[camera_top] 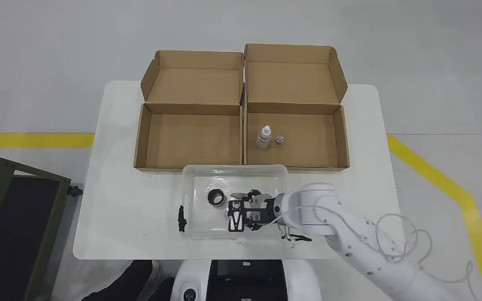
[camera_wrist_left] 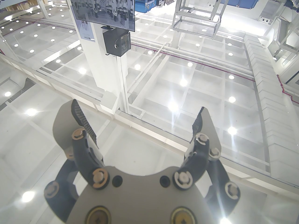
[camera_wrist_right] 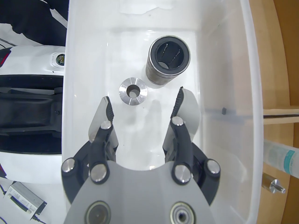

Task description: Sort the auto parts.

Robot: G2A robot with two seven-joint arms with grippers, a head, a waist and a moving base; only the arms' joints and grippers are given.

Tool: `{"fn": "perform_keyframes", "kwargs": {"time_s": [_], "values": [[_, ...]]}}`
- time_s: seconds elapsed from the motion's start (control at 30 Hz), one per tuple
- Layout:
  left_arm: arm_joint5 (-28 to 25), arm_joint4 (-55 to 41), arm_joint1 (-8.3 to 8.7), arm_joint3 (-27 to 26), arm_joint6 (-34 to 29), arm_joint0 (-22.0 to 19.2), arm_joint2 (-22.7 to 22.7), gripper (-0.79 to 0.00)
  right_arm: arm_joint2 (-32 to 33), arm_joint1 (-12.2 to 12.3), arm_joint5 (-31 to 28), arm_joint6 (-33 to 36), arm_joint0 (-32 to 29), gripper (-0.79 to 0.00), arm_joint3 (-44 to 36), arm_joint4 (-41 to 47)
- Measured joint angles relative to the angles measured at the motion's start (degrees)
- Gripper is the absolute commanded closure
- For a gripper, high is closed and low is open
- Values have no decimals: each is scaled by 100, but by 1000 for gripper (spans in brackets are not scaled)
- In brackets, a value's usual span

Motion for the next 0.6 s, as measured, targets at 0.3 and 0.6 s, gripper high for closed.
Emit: {"fn": "perform_keyframes", "kwargs": {"time_s": [0.3,0.6], "values": [[0,0,0,0,0,0,0,-785,-261,-109,-44,56,205,-428,308,84],[0,0,0,0,0,0,0,-785,-595,-245,5,94,354,-400,530,81]]}}
